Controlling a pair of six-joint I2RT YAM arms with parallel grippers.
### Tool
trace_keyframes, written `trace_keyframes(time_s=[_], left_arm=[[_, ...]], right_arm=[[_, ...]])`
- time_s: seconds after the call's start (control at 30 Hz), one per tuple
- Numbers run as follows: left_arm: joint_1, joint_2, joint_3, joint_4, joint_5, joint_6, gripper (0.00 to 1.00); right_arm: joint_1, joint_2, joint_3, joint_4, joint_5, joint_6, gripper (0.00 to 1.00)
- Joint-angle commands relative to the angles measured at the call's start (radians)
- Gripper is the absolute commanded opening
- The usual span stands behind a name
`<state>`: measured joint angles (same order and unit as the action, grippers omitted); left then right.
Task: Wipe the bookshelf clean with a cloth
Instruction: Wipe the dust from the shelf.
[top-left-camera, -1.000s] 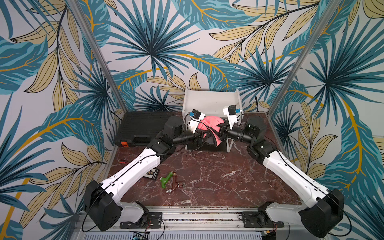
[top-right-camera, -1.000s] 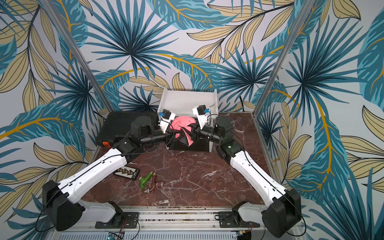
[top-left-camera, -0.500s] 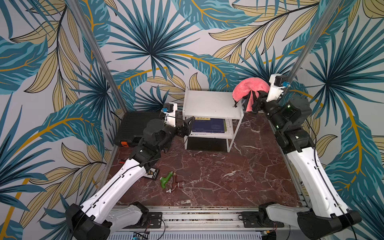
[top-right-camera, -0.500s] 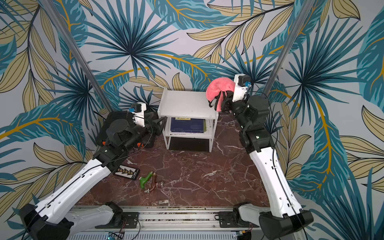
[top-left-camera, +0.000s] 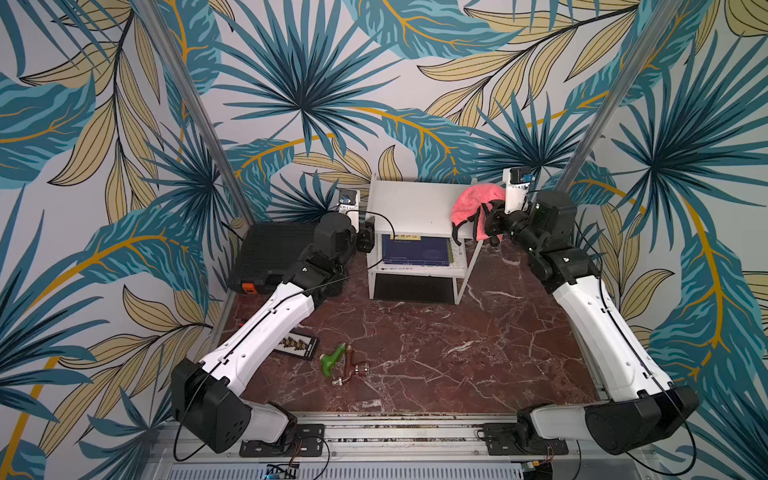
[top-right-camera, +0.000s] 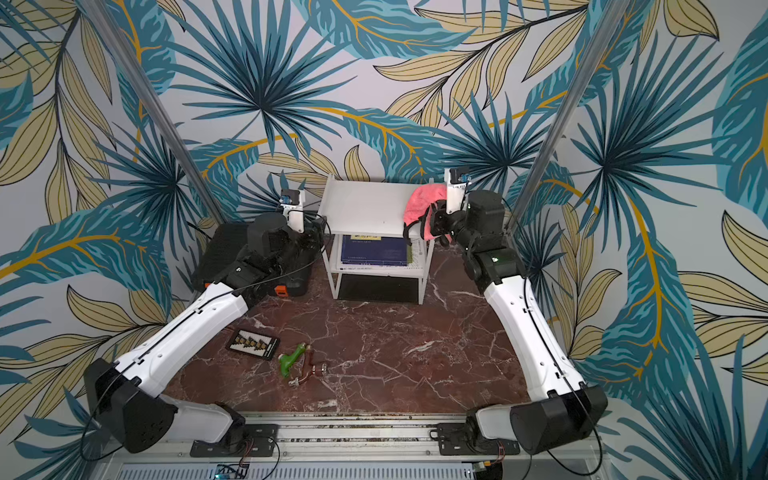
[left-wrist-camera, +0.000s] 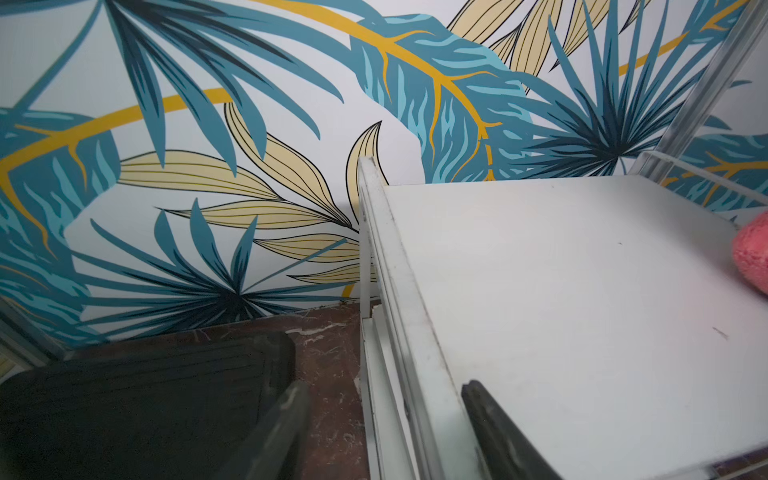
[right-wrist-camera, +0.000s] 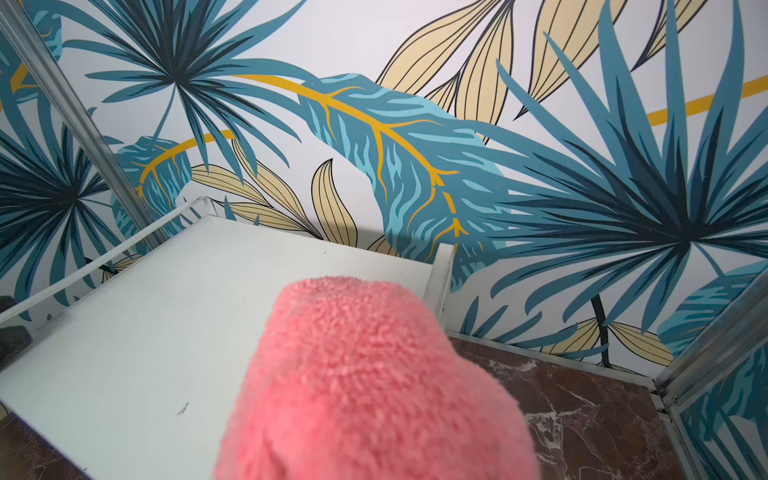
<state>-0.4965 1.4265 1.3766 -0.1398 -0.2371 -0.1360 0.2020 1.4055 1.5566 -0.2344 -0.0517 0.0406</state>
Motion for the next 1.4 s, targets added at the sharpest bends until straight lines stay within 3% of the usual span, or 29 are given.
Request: trace_keyframes(time_s=[0.0, 0.07, 0.13, 0.2, 0.37, 0.47, 0.57, 0.63, 0.83, 0.97, 1.07, 1.17, 1.27, 1.37], left_arm=[[0.012, 0.040, 0.055, -0.060, -0.005, 0.043, 0.56], [0.013, 0.050, 0.059, -0.059, 0.009, 0.055, 0.55], [0.014, 0.056, 0.064, -0.070, 0.030, 0.062, 0.53], [0.015, 0.057, 0.062, -0.074, 0.062, 0.067, 0.51], [0.015, 0.054, 0.060, -0.085, 0.091, 0.078, 0.46], [0.016, 0.051, 0.062, -0.085, 0.092, 0.087, 0.42], [0.015, 0.050, 0.063, -0.080, 0.094, 0.103, 0.39], [0.016, 0.056, 0.063, -0.073, 0.096, 0.114, 0.37], [0.015, 0.096, 0.096, -0.090, 0.117, 0.117, 0.25], [0.015, 0.099, 0.094, -0.095, 0.137, 0.102, 0.18], [0.015, 0.090, 0.094, -0.108, 0.186, 0.102, 0.13], [0.016, 0.078, 0.090, -0.121, 0.201, 0.096, 0.01], [0.013, 0.068, 0.087, -0.134, 0.215, 0.084, 0.00], [0.010, 0.055, 0.091, -0.167, 0.233, 0.070, 0.00]], right_arm=[[-0.001, 0.187, 0.104, -0.027, 0.150, -0.021, 0.00], [-0.003, 0.308, 0.247, -0.093, 0.259, -0.060, 0.00], [-0.002, 0.397, 0.405, -0.202, 0.268, -0.085, 0.00], [-0.001, 0.406, 0.453, -0.246, 0.249, -0.092, 0.00], [-0.008, 0.196, 0.189, -0.093, 0.312, -0.150, 0.00], [-0.034, 0.047, 0.010, -0.039, 0.289, -0.119, 0.00], [-0.085, -0.040, -0.125, 0.005, 0.189, -0.031, 0.00], [-0.110, -0.007, -0.130, 0.007, 0.105, 0.024, 0.00], [-0.112, 0.283, 0.159, 0.006, -0.169, 0.180, 0.00], [-0.113, 0.386, 0.336, -0.031, -0.244, 0.185, 0.00], [-0.113, 0.288, 0.227, -0.007, -0.222, 0.142, 0.00], [-0.113, 0.137, 0.059, 0.005, -0.147, 0.117, 0.00], [-0.098, -0.026, -0.118, 0.087, -0.042, 0.094, 0.00], [-0.019, -0.097, -0.151, 0.072, 0.059, 0.024, 0.00]])
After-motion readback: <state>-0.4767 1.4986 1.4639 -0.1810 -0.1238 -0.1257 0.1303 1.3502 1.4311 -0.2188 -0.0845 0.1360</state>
